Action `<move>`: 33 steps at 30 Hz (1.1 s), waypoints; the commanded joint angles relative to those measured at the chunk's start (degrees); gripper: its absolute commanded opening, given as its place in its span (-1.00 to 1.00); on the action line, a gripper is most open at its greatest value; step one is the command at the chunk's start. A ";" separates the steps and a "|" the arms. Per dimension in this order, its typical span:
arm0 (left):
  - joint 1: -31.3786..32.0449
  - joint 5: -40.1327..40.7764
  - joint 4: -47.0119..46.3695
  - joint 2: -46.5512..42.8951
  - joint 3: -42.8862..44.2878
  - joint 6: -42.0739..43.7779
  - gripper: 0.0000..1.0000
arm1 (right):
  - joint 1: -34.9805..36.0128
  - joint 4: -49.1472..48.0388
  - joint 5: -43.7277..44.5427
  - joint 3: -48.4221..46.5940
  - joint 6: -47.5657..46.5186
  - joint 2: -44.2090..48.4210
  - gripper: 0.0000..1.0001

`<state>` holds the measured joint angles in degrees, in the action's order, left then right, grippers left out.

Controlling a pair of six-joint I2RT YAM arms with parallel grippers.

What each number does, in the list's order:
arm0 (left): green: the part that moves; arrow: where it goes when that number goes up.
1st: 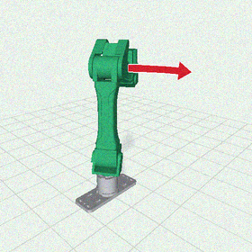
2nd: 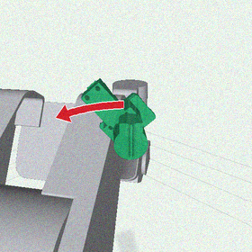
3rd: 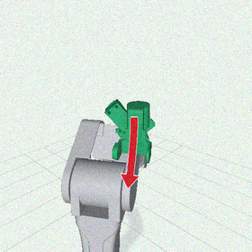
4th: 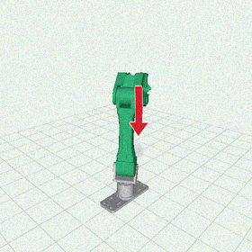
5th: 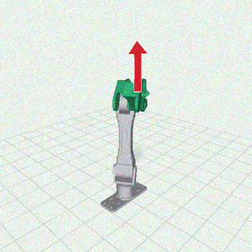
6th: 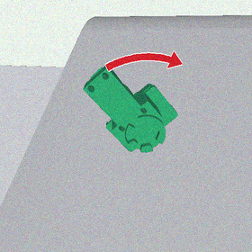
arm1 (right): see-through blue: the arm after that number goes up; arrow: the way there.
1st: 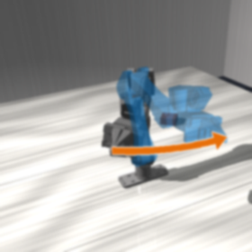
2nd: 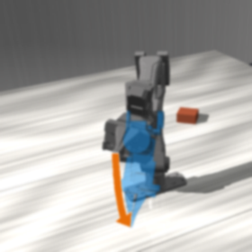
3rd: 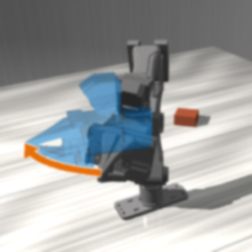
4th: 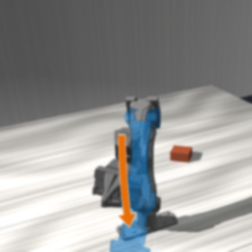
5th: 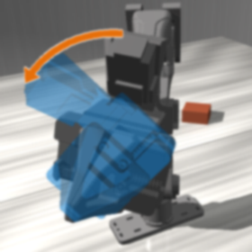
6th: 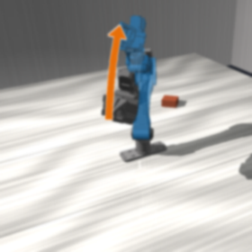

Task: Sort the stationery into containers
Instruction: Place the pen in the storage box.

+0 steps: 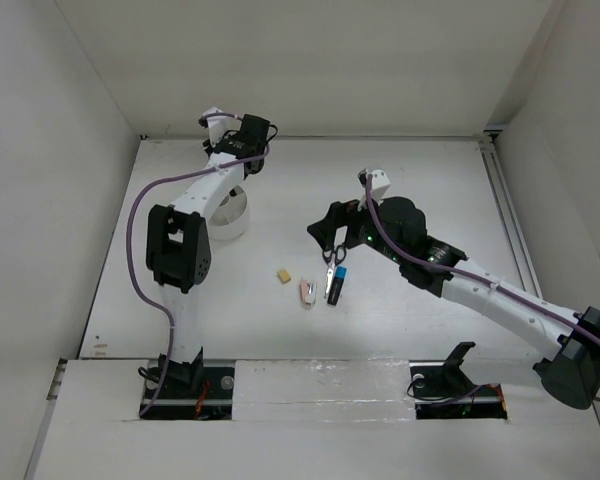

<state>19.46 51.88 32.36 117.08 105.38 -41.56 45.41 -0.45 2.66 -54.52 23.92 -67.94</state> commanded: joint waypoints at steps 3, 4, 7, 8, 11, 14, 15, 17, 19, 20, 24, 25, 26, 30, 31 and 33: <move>-1.45 1.91 -0.80 0.17 0.18 -2.30 -1.00 | -0.14 -2.10 -1.60 0.29 -0.81 1.32 0.99; -1.45 1.91 -0.81 0.17 0.17 -2.30 -1.00 | -0.14 -2.10 -1.60 0.29 -0.81 1.32 0.99; -1.45 1.30 -0.81 0.17 -0.44 -2.91 -0.92 | -0.14 -2.10 -1.60 0.29 -1.33 1.32 0.99; -1.45 1.30 -0.81 0.17 -1.05 -2.91 -0.85 | -0.14 -2.10 -1.60 0.29 -1.33 1.32 0.99; -1.45 0.07 -1.42 0.17 -2.11 -2.91 -0.57 | -0.14 -2.10 -1.60 0.29 -1.33 1.32 0.99; -1.45 -0.46 -1.95 -0.44 -2.73 -2.91 -0.35 | -0.14 -2.10 -1.60 0.29 -1.33 1.32 0.99; -1.45 -0.46 -1.95 -0.45 -2.73 -2.91 -0.29 | -0.14 -2.10 -1.60 0.82 -1.33 1.32 0.99; -1.45 -1.08 -2.56 -1.15 -2.73 -2.30 -0.22 | -0.14 -2.10 -1.60 0.82 -1.33 1.32 0.99; -0.13 -1.08 -3.09 -2.81 -2.73 -0.99 -0.10 | -0.14 -2.10 -1.60 0.82 -1.33 1.32 0.99; 0.39 -1.08 -3.09 -3.43 -2.73 -0.46 -0.06 | -0.14 -2.10 -1.08 1.34 -1.33 1.84 0.99; 1.98 -1.86 -4.23 -7.38 -1.50 2.10 0.32 | -0.14 -0.18 0.24 1.35 -1.33 1.85 0.99; 2.50 -2.74 -4.23 -9.30 -0.97 3.23 0.46 | -0.14 1.66 1.03 1.96 -0.64 1.85 0.99; 3.12 -2.75 -4.23 -10.28 -0.97 4.20 0.64 | -0.14 2.81 3.12 1.96 -0.63 1.85 0.99; 4.62 -3.62 -1.88 -13.89 2.45 6.67 1.00 | -0.14 12.29 12.18 1.96 3.76 -0.16 0.99; 4.62 -4.58 -0.82 -13.89 3.24 6.67 1.00 | -0.14 13.88 14.29 2.75 5.50 -0.96 0.99; 5.14 -6.87 0.77 -16.26 3.95 6.67 1.00 | -0.14 16.96 18.59 4.07 10.86 -0.96 0.99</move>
<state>24.60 46.81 30.50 105.91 106.32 -36.45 45.43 9.26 12.34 -52.14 28.38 -68.27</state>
